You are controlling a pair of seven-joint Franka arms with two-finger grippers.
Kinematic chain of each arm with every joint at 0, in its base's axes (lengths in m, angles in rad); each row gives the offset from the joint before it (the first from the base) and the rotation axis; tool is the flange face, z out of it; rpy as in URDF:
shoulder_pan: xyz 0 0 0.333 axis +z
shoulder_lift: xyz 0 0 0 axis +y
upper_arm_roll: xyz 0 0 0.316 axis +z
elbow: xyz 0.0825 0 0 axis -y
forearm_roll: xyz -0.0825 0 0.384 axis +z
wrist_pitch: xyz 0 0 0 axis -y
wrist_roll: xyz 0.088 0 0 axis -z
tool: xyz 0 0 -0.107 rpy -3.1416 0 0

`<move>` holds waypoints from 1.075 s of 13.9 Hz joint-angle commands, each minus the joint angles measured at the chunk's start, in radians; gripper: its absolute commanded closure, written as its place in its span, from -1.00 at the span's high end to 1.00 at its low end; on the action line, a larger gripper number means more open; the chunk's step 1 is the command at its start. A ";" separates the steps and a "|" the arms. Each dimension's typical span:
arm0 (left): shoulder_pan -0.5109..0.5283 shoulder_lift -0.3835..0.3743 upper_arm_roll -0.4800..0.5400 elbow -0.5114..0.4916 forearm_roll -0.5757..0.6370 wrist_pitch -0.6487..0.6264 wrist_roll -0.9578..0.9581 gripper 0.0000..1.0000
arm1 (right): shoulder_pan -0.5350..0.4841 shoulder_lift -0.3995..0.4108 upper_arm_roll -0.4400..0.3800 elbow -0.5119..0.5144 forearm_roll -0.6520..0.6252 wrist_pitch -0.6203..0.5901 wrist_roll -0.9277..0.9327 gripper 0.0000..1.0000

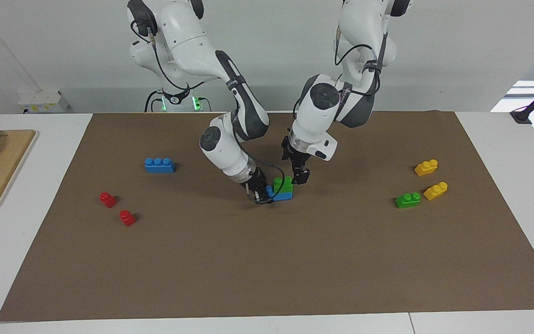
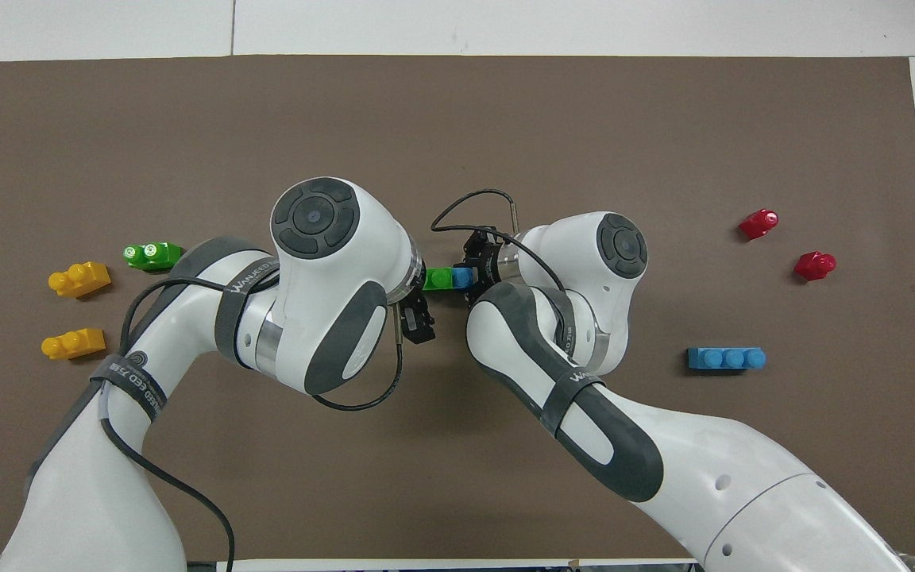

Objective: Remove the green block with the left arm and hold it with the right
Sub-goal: 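Close the left gripper on the green brick atop the blue brick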

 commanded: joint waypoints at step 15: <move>-0.069 0.069 0.017 -0.080 0.118 0.258 -0.141 0.78 | -0.001 0.007 0.004 -0.031 0.047 0.073 -0.022 -1.00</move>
